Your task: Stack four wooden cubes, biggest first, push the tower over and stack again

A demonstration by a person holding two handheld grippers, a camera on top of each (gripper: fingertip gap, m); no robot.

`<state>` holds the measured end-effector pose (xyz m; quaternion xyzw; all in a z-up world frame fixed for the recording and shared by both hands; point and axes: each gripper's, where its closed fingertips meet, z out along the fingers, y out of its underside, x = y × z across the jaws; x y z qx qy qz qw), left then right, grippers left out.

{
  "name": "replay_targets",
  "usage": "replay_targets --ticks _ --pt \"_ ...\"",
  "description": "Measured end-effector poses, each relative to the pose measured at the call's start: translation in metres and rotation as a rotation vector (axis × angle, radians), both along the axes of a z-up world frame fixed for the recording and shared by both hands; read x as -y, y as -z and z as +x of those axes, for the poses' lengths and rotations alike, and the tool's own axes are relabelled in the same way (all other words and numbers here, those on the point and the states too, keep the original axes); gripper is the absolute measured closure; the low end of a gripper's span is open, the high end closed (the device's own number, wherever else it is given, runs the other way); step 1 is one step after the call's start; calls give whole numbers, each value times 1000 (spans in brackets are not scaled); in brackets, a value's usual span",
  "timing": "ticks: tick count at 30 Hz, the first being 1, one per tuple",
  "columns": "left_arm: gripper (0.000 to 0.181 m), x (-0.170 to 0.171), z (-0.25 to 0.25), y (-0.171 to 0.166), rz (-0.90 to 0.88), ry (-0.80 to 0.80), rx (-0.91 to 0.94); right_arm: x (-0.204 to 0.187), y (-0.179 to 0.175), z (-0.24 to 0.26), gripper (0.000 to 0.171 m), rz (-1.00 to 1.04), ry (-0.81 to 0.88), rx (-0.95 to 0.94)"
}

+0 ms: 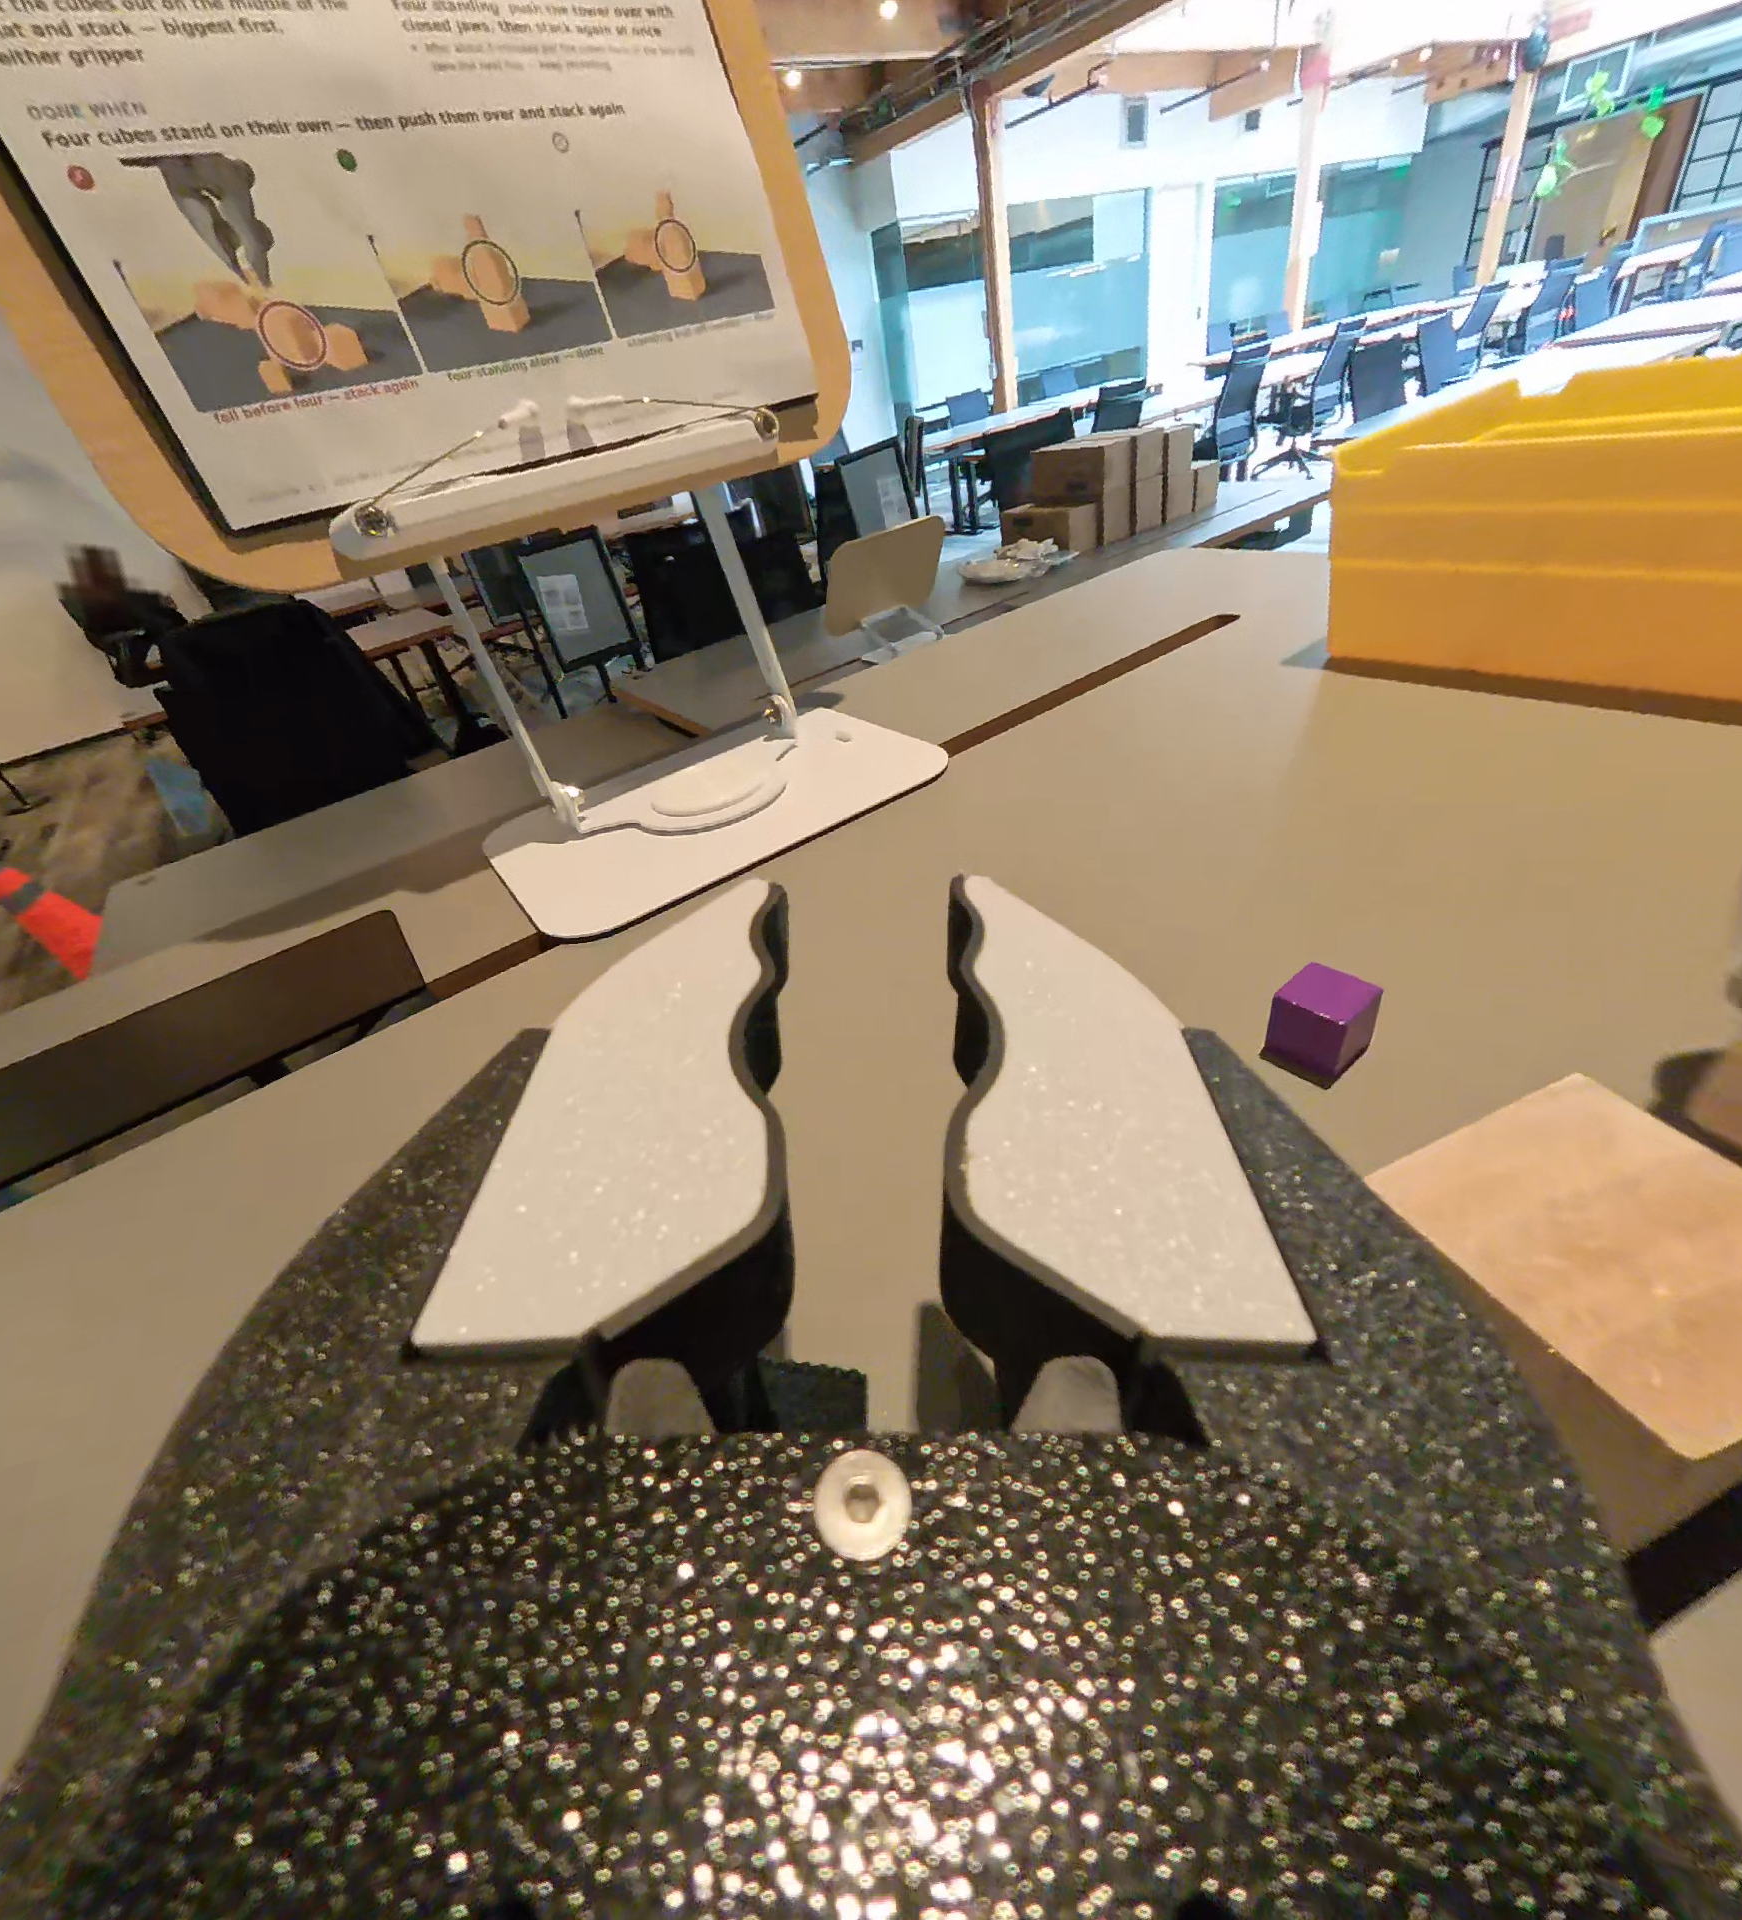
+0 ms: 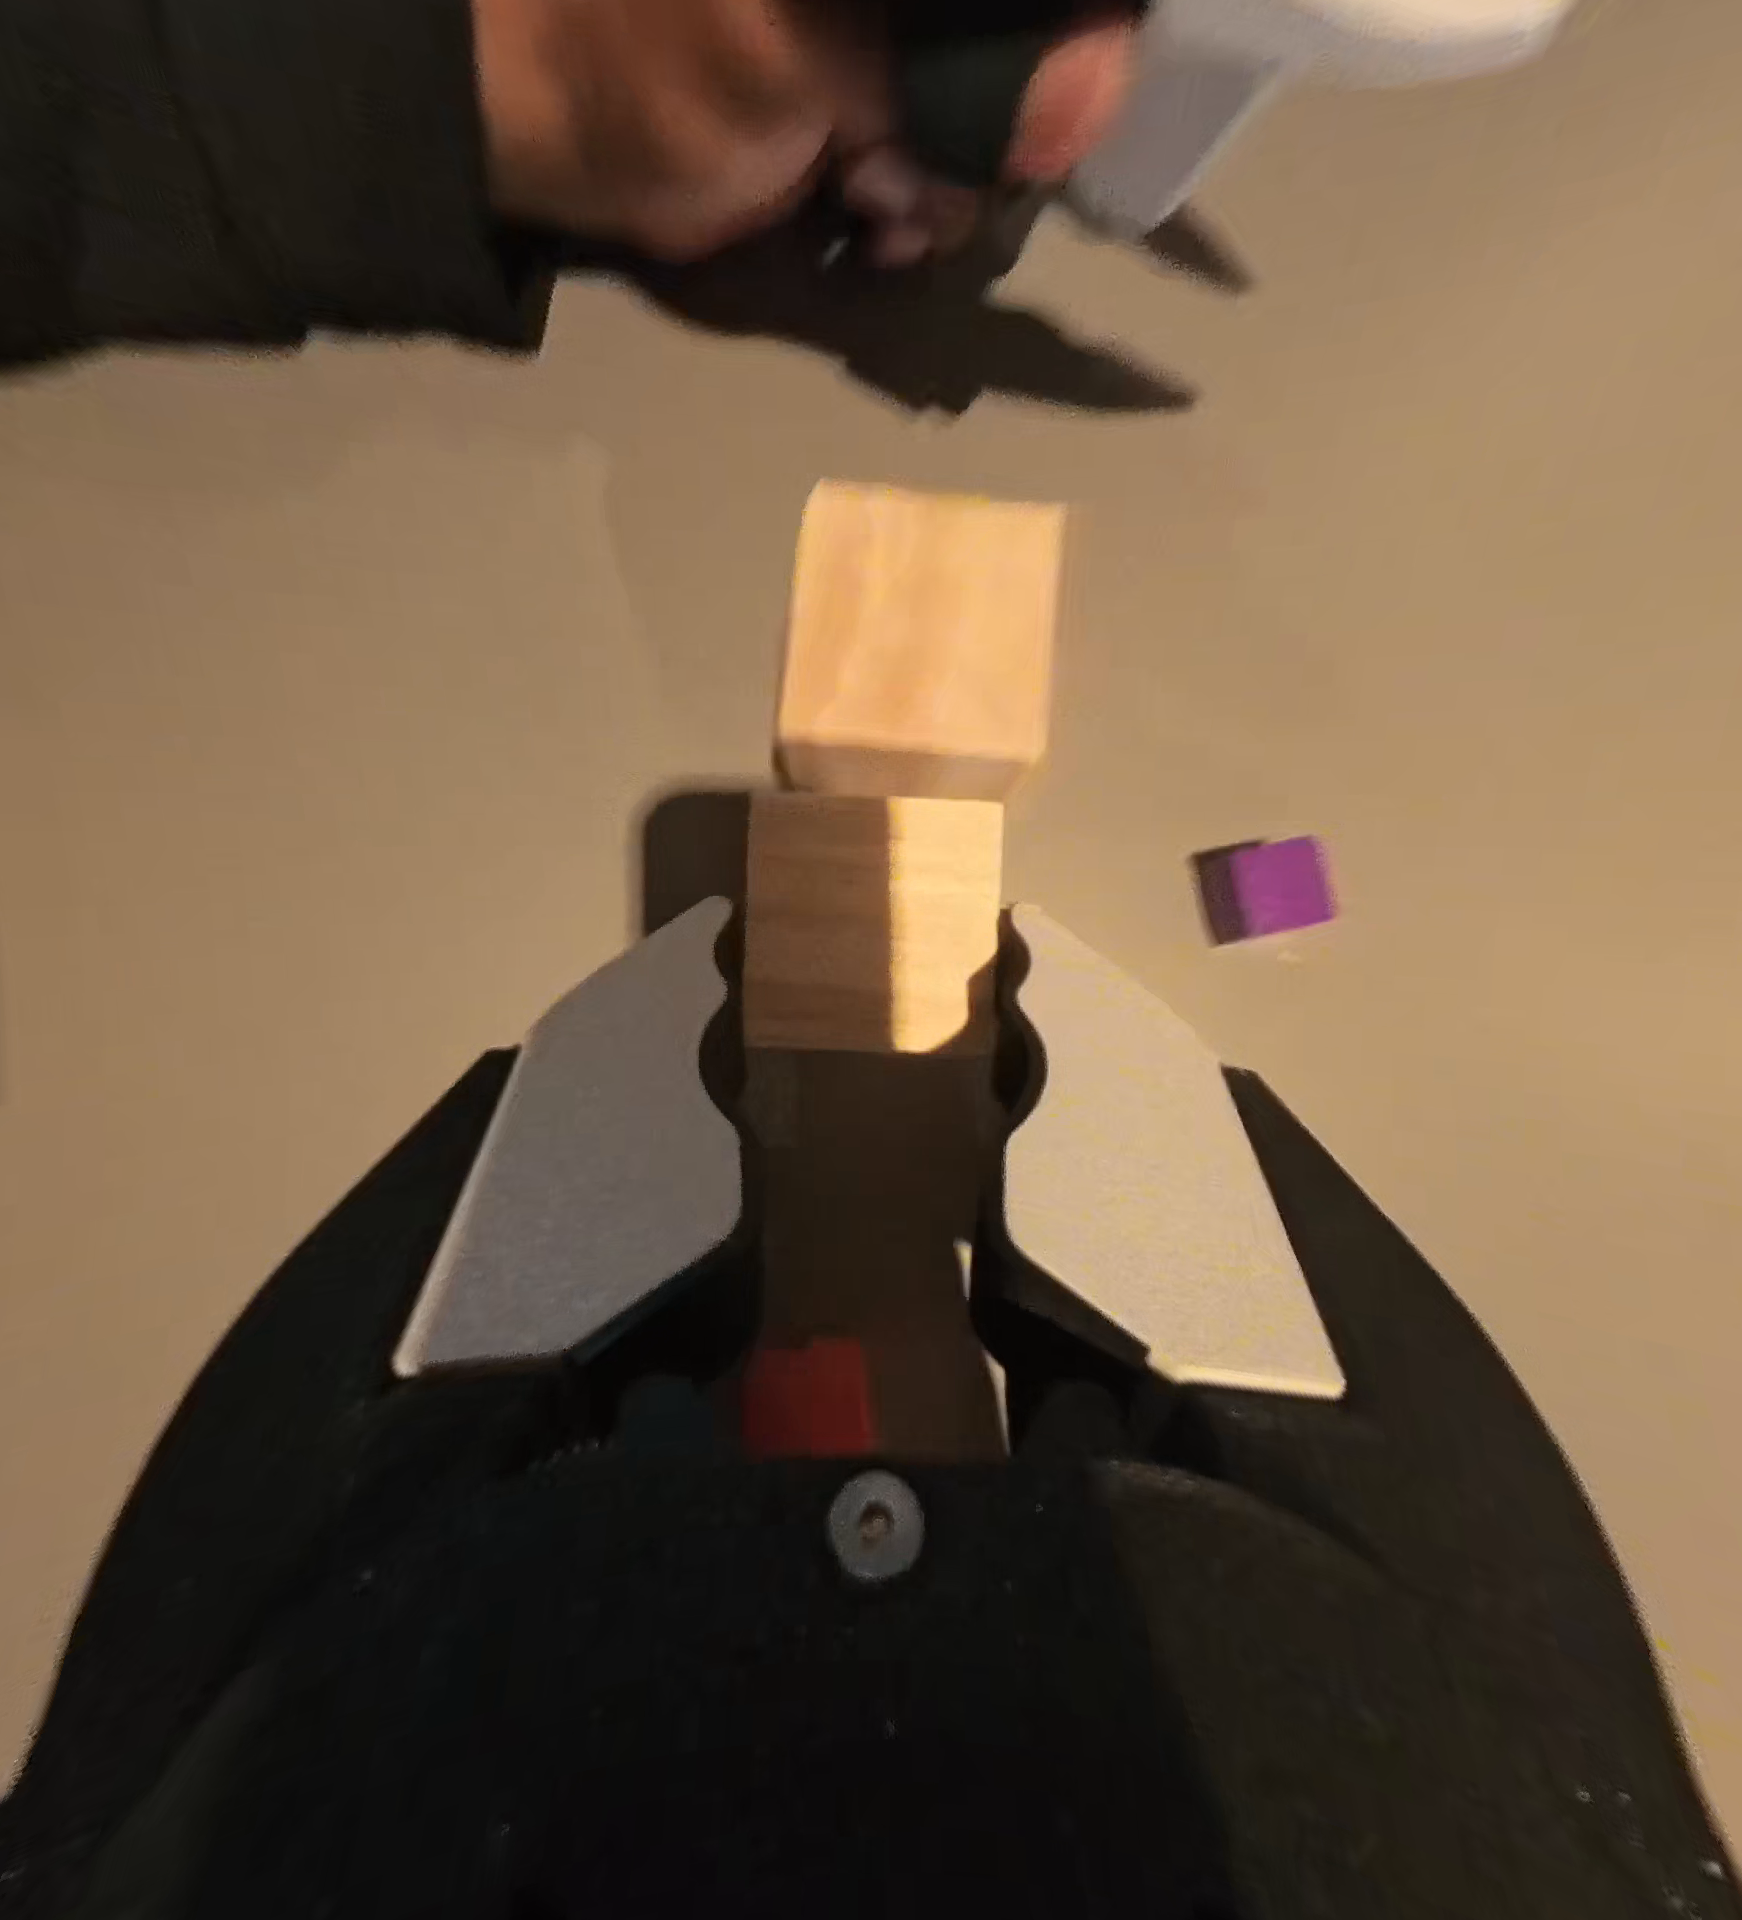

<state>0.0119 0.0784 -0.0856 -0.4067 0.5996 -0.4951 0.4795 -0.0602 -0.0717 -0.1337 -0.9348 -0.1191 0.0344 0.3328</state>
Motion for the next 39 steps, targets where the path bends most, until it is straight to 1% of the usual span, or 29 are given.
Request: replay_targets --ticks 2,4,8,11,15,21,24,26,35,36,39 --pt "153 -1 -1 -1 -9 -1 6 -16 -21 5 126 45 70 -20" --pt "153 -3 -1 -3 -29 0 12 -33 -35 4 127 48 100 -22" --pt "153 -7 -3 -6 -66 -1 29 -58 -37 7 127 -63 122 104" --pt "153 -7 -4 -7 -74 1 35 -66 -28 1 127 -119 111 123" --pt "153 -6 -3 -5 -61 4 19 -62 -17 -11 126 -152 83 118" --pt "153 -4 3 -1 -39 -1 -3 -60 -26 -8 127 -113 93 109" --pt "154 -4 5 0 -39 0 -12 -57 -7 0 126 -162 104 101" --pt "154 -3 6 1 -36 0 -18 -59 -7 -1 126 -140 96 68" --pt "154 -2 7 2 -34 5 -27 -58 -7 -2 126 -119 76 74" --pt "154 -2 7 2 -35 6 -28 -58 -7 -2 126 -118 72 74" --pt "155 -2 6 2 -36 7 -25 -58 -7 -1 113 -97 57 79"
